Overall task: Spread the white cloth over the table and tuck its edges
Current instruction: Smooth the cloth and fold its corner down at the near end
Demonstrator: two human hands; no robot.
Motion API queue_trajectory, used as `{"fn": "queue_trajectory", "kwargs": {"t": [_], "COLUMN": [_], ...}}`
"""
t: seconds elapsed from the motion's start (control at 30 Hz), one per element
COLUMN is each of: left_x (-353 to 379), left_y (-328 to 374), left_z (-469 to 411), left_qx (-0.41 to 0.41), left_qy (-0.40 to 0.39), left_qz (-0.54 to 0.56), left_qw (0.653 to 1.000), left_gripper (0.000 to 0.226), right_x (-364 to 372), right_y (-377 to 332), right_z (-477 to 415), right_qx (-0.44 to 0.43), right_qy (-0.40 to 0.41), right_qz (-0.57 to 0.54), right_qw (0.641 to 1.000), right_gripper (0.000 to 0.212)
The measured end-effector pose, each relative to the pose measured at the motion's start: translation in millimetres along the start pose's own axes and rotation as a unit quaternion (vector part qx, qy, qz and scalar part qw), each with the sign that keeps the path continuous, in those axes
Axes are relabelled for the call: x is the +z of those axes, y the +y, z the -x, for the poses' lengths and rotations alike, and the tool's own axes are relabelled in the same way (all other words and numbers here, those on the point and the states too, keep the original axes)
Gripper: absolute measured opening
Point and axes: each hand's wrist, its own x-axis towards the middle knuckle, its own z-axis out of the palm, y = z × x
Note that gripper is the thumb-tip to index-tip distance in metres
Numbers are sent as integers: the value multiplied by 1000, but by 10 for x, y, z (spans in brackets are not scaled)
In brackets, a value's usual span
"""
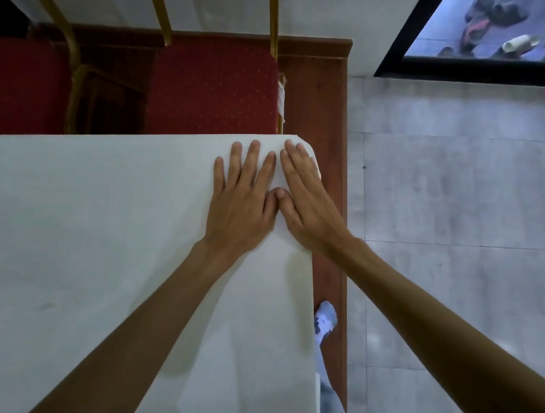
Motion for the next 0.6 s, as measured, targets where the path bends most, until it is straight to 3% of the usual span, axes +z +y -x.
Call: {"fn": "queue_trajectory", "kwargs": {"t": [0.13,0.3,0.43,0.6], "left_x": [18,-9,-2,20], "left_y": [95,254,422,517], "left_z": [-154,-418,-707,-806], "left_qx": [-18,-32,-27,-44], "left_qy": [-14,-17,-18,-8], "left_qz": [-15,-12,-41,-51], "left_qw": [1000,999,999,998], "left_gripper": [69,76,76,70], "right_x": [-140,-303,-339,-219], "right_y": [120,280,471,654], "right_z": [-146,-177,-212,-455], "right_qx": [27,100,117,35], "right_qy": [11,111,73,9], "right_qz": [-65,-117,-116,-109], "right_qw": [997,982,984,993], "right_gripper": [58,54,54,56]}}
